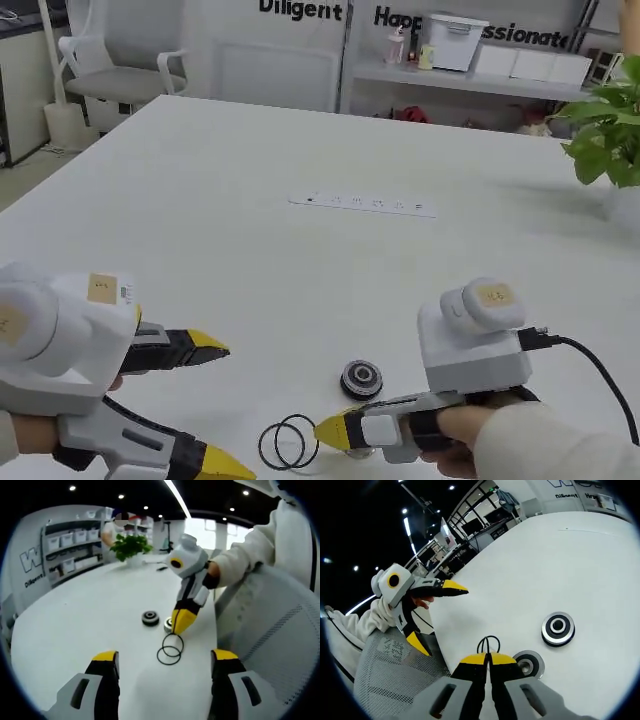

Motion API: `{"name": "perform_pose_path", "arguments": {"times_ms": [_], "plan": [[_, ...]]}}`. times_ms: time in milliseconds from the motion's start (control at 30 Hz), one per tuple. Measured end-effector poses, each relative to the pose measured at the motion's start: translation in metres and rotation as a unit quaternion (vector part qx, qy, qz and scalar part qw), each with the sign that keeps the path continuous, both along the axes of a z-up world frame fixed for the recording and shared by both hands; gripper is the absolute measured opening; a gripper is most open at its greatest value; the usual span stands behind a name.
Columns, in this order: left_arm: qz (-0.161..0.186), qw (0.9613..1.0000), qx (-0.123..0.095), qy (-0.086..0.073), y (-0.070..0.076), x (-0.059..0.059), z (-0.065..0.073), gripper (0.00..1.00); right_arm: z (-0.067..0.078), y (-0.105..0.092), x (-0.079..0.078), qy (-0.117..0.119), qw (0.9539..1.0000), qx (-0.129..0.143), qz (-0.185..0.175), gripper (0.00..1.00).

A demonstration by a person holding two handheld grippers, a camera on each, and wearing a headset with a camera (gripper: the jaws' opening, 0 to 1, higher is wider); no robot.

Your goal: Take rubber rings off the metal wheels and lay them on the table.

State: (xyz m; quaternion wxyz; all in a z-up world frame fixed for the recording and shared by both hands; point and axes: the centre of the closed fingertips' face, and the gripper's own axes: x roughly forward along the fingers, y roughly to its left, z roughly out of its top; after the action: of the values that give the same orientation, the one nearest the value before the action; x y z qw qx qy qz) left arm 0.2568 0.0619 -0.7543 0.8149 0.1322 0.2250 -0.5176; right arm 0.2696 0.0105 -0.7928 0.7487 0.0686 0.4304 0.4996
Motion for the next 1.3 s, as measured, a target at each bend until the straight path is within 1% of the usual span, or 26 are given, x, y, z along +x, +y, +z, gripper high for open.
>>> {"name": "perform_pose_path", "arguments": {"times_ms": [200,500,667,733,833,1300], "plan": [[-0.001,1.0,0.001,0.0,0.0,0.0,-0.001,0.76,-0.003,-0.001,0.0,-0.005,0.9999,-0.008,0.004,0.0],[-0.001,1.0,0.001,0.001,0.0,-0.001,-0.001,0.75,-0.001,0.0,0.001,-0.018,0.9998,-0.004,0.011,0.0],[0.0,1.0,0.001,0.001,0.0,-0.001,-0.001,0.75,0.0,0.001,0.002,-0.036,0.9992,-0.009,0.018,0.0],[0.0,1.0,0.001,0.001,0.0,-0.001,0.0,0.75,0.001,0.001,0.004,-0.041,0.999,-0.009,0.017,0.0],[0.0,1.0,0.001,0.001,0.0,-0.001,0.0,0.75,0.001,-0.001,0.007,-0.041,0.9991,-0.009,0.011,0.03],[0.0,1.0,0.003,0.002,0.0,-0.001,-0.001,0.75,0.005,-0.005,0.015,-0.048,0.9988,-0.006,-0.006,0.05]]}}
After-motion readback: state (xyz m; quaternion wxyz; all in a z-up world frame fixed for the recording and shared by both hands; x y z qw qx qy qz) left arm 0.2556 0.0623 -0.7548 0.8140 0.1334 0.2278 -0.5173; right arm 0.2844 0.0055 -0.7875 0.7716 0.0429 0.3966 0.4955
